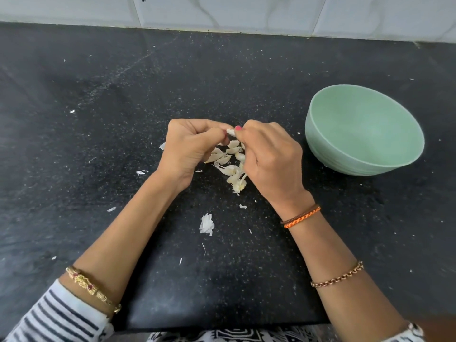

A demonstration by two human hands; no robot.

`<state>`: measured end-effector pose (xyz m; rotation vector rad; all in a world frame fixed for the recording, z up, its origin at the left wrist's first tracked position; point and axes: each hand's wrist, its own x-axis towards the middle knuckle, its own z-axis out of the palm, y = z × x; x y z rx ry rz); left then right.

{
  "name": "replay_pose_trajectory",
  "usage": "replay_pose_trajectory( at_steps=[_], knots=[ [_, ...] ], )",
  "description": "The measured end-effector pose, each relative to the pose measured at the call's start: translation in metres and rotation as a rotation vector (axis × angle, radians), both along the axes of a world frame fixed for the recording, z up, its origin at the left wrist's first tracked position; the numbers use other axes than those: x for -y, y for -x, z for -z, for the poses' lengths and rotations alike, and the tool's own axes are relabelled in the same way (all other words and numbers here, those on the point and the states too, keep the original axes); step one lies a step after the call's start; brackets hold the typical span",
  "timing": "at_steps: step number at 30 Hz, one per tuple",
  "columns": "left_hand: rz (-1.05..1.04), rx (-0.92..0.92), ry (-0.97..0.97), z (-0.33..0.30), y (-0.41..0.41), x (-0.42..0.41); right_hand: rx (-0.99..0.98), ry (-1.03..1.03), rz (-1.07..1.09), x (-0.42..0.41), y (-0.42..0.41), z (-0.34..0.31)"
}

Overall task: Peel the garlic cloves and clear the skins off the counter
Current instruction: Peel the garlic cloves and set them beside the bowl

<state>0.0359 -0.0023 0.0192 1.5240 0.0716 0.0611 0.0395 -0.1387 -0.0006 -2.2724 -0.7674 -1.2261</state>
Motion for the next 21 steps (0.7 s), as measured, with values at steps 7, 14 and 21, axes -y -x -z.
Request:
replay_pose_trajectory(
  at_steps=[7, 14, 21],
  knots=[
    [-0.025, 0.102, -0.150, -0.004, 0.006, 0.002, -0.356, -0.358, -0.118, 0.000, 0.008, -0.001],
    [-0.039, 0.357, -0.383, 0.002, 0.005, -0.001, -0.987, -0.840, -0.323, 0.002, 0.009, -0.017],
    [-0.132, 0.335, -0.257, 0.003, 0.007, -0.007, -1.108, -0.964, -0.345, 0.005, 0.014, -0.019]
  ],
)
